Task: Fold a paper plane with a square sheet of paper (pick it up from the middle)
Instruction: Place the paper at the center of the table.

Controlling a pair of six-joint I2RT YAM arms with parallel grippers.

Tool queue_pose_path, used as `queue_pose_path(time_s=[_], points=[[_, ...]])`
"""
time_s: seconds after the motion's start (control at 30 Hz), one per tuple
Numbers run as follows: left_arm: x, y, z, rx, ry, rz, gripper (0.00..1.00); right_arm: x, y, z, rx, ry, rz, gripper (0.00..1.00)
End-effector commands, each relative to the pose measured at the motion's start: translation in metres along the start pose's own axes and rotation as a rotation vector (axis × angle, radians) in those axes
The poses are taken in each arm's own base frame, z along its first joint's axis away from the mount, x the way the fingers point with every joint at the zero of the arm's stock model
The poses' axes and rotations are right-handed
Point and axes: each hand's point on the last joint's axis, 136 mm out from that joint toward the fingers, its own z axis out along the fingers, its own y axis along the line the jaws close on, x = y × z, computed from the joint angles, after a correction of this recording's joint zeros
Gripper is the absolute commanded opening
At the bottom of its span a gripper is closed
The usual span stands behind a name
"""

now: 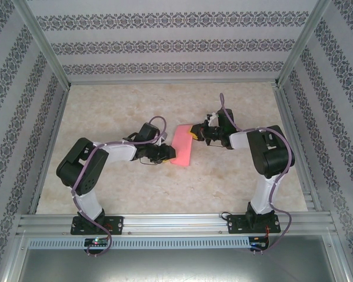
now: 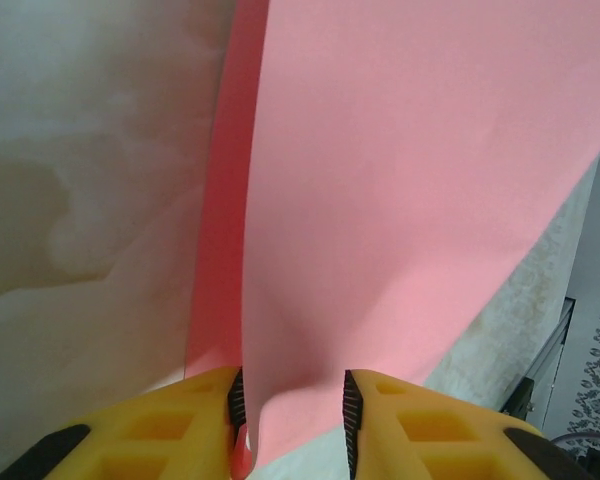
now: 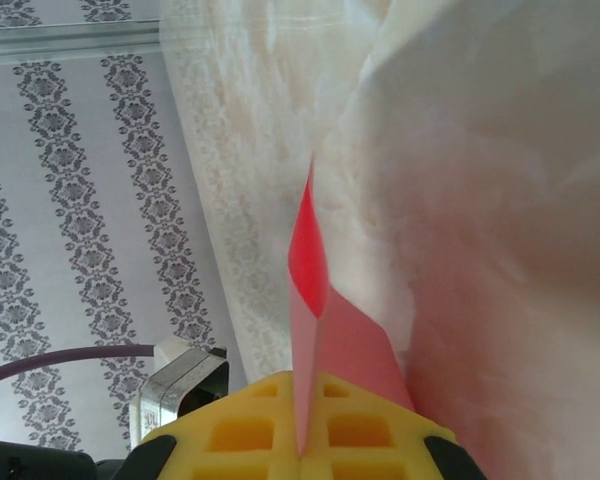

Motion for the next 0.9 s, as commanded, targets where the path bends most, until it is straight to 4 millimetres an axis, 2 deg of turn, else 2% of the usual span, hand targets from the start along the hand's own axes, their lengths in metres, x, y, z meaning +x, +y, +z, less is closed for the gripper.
queue_pose_path(time_s=[0.0, 0.47, 0.7, 0.87], points=[[0.003, -0.009, 0.005, 0.016, 0.024, 0.048, 0.35, -0.007, -0.012, -0.001, 0.006, -0.014, -0.026, 0.03], [0.008, -0.004, 0.013, -0.012, 0.051, 0.054, 0.36, -0.014, -0.030, -0.009, 0.027, -0.026, -0.002, 0.05], [0.008, -0.002, 0.013, -0.041, 0.049, 0.072, 0.37, -0.012, -0.039, -0.017, 0.050, -0.026, -0.013, 0.10], [0.007, -0.005, 0.015, -0.038, 0.044, 0.084, 0.38, -0.010, -0.037, -0.019, 0.048, -0.023, -0.031, 0.14]])
